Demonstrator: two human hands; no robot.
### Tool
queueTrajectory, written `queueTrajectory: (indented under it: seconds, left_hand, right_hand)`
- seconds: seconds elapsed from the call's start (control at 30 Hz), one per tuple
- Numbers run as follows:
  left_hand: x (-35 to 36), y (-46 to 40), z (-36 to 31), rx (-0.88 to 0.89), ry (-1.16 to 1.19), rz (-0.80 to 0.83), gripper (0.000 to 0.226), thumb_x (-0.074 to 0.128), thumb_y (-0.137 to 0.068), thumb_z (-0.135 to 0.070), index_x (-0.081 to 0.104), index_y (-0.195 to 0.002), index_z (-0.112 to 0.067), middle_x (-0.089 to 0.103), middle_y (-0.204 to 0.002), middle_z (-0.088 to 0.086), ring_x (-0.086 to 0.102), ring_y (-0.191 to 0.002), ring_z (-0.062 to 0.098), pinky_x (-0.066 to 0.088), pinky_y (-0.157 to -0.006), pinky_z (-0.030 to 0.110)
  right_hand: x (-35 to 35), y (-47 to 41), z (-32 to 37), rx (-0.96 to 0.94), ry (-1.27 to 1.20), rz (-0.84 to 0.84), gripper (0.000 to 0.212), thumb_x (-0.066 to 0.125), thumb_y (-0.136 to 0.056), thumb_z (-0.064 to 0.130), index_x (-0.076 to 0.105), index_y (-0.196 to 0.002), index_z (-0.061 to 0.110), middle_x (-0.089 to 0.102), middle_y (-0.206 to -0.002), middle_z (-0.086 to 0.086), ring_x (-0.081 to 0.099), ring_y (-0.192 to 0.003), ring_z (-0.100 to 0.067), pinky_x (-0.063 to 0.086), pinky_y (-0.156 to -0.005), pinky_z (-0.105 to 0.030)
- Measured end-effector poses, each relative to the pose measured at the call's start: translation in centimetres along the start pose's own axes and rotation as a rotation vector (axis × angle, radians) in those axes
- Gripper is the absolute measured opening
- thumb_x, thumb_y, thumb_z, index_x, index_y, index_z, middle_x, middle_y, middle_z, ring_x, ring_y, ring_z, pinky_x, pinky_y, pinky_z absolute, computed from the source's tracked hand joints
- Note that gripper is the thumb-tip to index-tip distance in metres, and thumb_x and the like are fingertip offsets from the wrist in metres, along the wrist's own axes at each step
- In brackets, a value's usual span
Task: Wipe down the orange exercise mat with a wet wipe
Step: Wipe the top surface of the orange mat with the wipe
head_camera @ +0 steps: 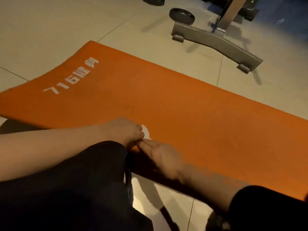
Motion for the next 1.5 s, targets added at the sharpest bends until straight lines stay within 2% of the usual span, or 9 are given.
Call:
queueTrajectory:
  seconds: [0.1,0.2,0.4,0.57,0.7,0.83,1.13,1.37,1.5]
  left_hand:
    - [4.1,-1.7,-0.6,-0.008,0.113,0.083,0.037,0.061,-0.089,-0.047,0.055,-0.111,-0.017,0.049,-0.111,-0.001,0.05,-0.09,0.018,0.037,-0.068,0.029]
    - [5.8,-2.6,0.0,-0.028,0.197,-0.015,0.054,0.063,-0.082,-0.058,0.05,-0.12,-0.022,0.047,-0.12,-0.004,0.051,-0.103,0.017,0.046,-0.076,0.034]
    - [9.4,-3.4,1.2,-0.221,0.401,0.032,0.103,0.07,-0.077,-0.054,0.014,-0.154,-0.016,0.008,-0.162,0.002,0.014,-0.147,0.018,0.022,-0.114,0.028]
    - [9.7,-3.4,1.6,-0.27,0.505,-0.006,0.098,0.077,-0.073,-0.049,0.026,-0.149,-0.014,0.008,-0.162,0.002,0.014,-0.147,0.015,0.025,-0.111,0.024]
    - [10.9,-2.8,2.9,-0.349,0.502,0.053,0.127,0.071,-0.065,-0.067,-0.001,-0.154,-0.013,-0.006,-0.162,0.003,-0.004,-0.148,0.015,0.004,-0.119,0.029]
    - [11.0,-2.9,3.0,-0.379,0.508,0.065,0.128,0.071,-0.064,-0.067,-0.004,-0.154,-0.016,-0.01,-0.161,-0.001,-0.006,-0.148,0.012,0.001,-0.119,0.03]
    - [11.2,-2.6,3.7,-0.426,0.6,0.011,0.137,0.078,-0.055,-0.065,-0.003,-0.155,-0.02,-0.004,-0.162,-0.005,0.0,-0.148,0.008,0.007,-0.116,0.022]
    - [11.2,-2.9,4.0,-0.43,0.449,0.098,0.138,0.069,-0.05,-0.078,-0.003,-0.154,-0.022,-0.009,-0.161,-0.009,0.002,-0.148,0.01,0.016,-0.117,0.036]
    - [10.6,-3.4,4.0,-0.411,0.394,0.108,0.134,0.065,-0.051,-0.082,0.006,-0.155,-0.021,0.001,-0.162,-0.007,0.013,-0.145,0.015,0.025,-0.11,0.034]
  right_hand:
    - [5.1,0.9,0.5,-0.029,-0.107,-0.018,0.055,0.045,-0.089,0.004,0.042,-0.144,0.004,0.046,-0.145,-0.018,0.046,-0.132,-0.035,0.046,-0.103,-0.046]
    - [6.1,4.2,-1.3,-0.094,-0.111,-0.05,0.049,0.038,-0.099,0.027,0.043,-0.145,0.008,0.039,-0.151,-0.012,0.038,-0.139,-0.026,0.034,-0.111,-0.038]
    - [9.2,7.9,-3.9,-0.156,-0.151,0.289,0.06,0.016,-0.101,0.053,-0.006,-0.153,0.033,-0.02,-0.157,0.019,-0.028,-0.14,0.004,-0.018,-0.117,-0.03]
    - [8.2,-0.6,-2.7,-0.18,-0.241,0.188,0.068,0.014,-0.097,0.055,-0.007,-0.155,0.025,-0.023,-0.156,0.012,-0.026,-0.142,0.001,-0.017,-0.116,-0.022]
    - [8.0,-0.2,-3.3,-0.273,-0.202,0.2,0.07,0.011,-0.096,0.058,-0.006,-0.155,0.024,-0.021,-0.159,0.008,-0.024,-0.143,-0.001,-0.014,-0.118,-0.025]
    - [8.7,4.7,-6.0,-0.334,-0.151,0.207,0.066,0.014,-0.101,0.055,-0.004,-0.155,0.022,-0.016,-0.161,0.007,-0.019,-0.146,-0.004,-0.012,-0.117,-0.022]
    - [7.1,-4.7,-3.8,-0.268,-0.227,0.181,0.076,0.007,-0.091,0.059,-0.006,-0.155,0.021,-0.019,-0.16,0.004,-0.021,-0.145,-0.003,-0.011,-0.119,-0.026]
    - [8.2,4.0,-8.8,-0.284,-0.159,0.205,0.068,0.015,-0.102,0.058,-0.001,-0.156,0.02,-0.013,-0.162,0.005,-0.011,-0.148,-0.008,0.002,-0.12,-0.032]
    - [8.9,-0.2,-8.3,-0.197,-0.17,0.262,0.074,0.0,-0.092,0.066,-0.014,-0.153,0.025,-0.027,-0.158,0.009,-0.027,-0.142,0.0,-0.01,-0.12,-0.028]
Point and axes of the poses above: each hand's wrist, its own y-axis away from the middle knuckle, its own x-axis out of the palm, z = x × y, the point moved 10 cm from there along -y, towards the middle knuckle
